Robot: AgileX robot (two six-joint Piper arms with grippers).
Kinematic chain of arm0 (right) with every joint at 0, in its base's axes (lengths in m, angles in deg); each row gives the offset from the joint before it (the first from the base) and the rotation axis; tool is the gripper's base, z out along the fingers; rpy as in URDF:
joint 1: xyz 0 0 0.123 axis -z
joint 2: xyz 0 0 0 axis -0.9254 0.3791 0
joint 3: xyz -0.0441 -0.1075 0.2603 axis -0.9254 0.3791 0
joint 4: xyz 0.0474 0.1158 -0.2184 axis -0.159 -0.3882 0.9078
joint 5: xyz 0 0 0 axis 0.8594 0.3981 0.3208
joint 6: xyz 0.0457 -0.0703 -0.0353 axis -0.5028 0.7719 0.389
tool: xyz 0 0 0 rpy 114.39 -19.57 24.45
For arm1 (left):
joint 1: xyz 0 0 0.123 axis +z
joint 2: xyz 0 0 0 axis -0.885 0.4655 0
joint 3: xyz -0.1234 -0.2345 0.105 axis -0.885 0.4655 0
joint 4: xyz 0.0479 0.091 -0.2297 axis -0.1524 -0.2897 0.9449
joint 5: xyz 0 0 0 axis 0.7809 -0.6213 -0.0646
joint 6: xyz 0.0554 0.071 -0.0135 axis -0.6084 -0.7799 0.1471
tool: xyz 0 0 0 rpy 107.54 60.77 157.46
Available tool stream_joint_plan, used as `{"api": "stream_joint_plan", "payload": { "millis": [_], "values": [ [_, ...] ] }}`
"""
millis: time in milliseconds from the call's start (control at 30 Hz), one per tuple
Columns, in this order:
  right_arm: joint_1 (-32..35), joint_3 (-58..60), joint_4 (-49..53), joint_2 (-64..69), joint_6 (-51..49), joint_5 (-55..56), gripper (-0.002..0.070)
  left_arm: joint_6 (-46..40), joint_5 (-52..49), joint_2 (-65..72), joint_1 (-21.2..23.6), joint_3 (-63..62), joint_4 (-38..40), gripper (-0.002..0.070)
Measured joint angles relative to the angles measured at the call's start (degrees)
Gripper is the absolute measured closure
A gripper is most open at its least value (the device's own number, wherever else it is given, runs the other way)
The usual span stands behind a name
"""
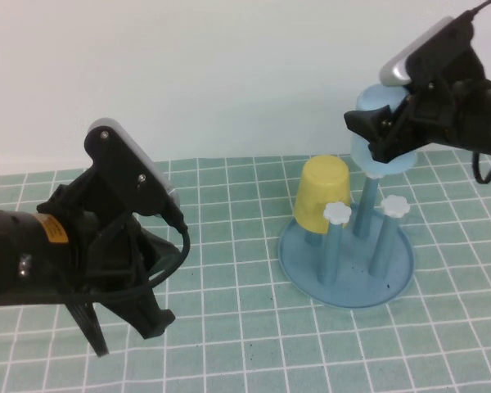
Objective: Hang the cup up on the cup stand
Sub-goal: Place the cup on the cup holder
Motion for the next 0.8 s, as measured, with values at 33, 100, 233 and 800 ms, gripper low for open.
{"api": "stream_joint_plan", "payload": {
  "millis": [33,100,233,800],
  "values": [
    [0.0,-0.91,0.0,1.0,0.11,0.0,0.0156,0.0,-0.45,0.0,0.0,0.0,0.0,0.0675],
    [0.0,-2.29,-0.04,2.68,0.11,0.0,0.0156,0.0,-1.14,0.0,0.0,0.0,0.0,0.0675],
    [0.0,-3.13,-0.13,5.19,0.2,0.0,0.0155,0.0,-1.71,0.0,0.0,0.0,0.0,0.0675],
    [0.0,-3.18,-0.26,6.19,-1.26,3.28,0.0049,0.22,-2.75,0.0,0.0,0.0,0.26,0.0675]
  ]
}}
